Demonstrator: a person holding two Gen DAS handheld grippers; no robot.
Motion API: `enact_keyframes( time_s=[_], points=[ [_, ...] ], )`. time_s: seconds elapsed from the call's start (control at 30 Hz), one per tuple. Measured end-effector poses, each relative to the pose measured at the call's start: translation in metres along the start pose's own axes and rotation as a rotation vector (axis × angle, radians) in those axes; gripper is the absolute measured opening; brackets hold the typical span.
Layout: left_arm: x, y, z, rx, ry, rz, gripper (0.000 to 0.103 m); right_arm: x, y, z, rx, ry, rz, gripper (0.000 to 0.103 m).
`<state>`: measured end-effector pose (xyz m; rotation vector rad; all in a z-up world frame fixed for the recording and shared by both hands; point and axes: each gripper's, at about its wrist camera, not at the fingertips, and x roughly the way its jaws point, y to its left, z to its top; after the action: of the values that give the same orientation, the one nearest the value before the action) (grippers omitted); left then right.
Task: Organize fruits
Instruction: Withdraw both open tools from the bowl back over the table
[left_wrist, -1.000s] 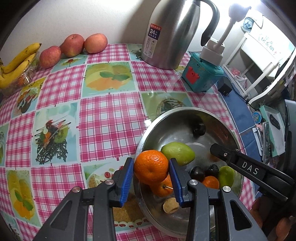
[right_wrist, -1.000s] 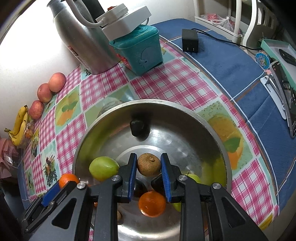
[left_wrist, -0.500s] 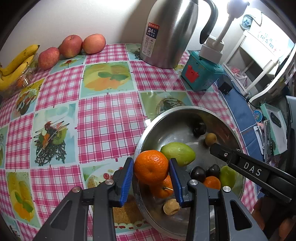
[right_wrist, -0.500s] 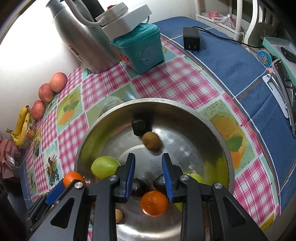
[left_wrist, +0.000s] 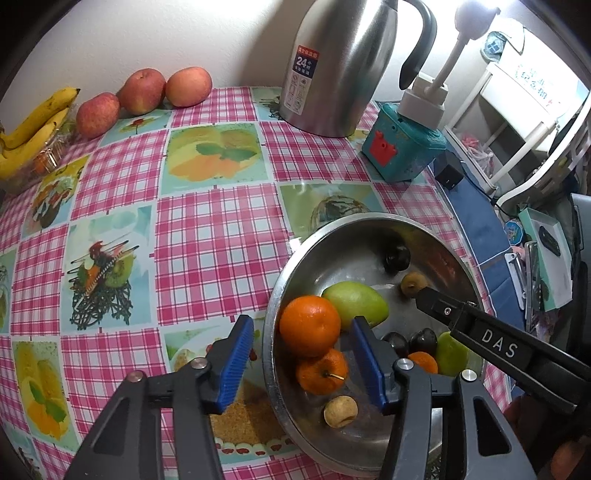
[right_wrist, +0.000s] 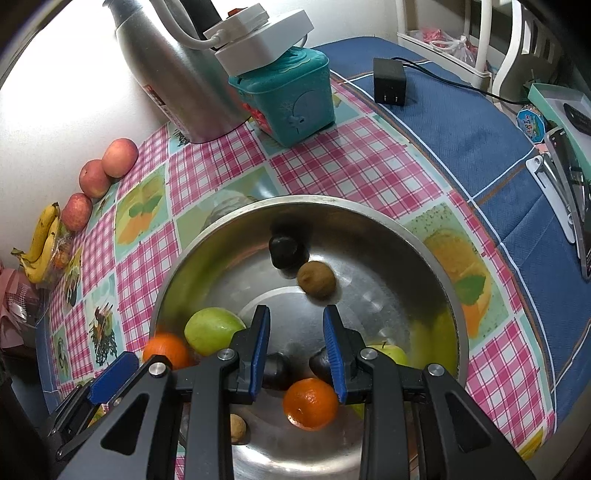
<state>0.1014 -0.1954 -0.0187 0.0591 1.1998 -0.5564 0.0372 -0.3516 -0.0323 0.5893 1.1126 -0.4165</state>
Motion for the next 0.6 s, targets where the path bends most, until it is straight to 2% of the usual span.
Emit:
enact_keyframes(
  time_s=[0.13,0.27,0.37,0.47,0.6],
  points=[
    [-0.004,0.006,0.001,-0.023,-0.005,0.015,0.065,0.0,0.0,0.0,-0.003,0.001,0.001,0.03],
    [-0.007,0.014,0.002,-0.045,-0.015,0.047,0.078,0.0,0.002,-0.001,-0.015,0.002,0.016,0.03],
    [-0.009,0.024,0.002,-0.063,-0.031,0.114,0.093,0.0,0.003,-0.001,-0.026,-0.006,0.027,0.03],
    [-0.01,0.036,0.002,-0.073,-0.049,0.191,0.102,-0.001,0.004,-0.003,-0.039,-0.019,0.038,0.03],
    [-0.013,0.053,0.001,-0.099,-0.07,0.259,0.103,-0.001,0.007,-0.005,-0.056,-0.021,0.053,0.03]
  ],
)
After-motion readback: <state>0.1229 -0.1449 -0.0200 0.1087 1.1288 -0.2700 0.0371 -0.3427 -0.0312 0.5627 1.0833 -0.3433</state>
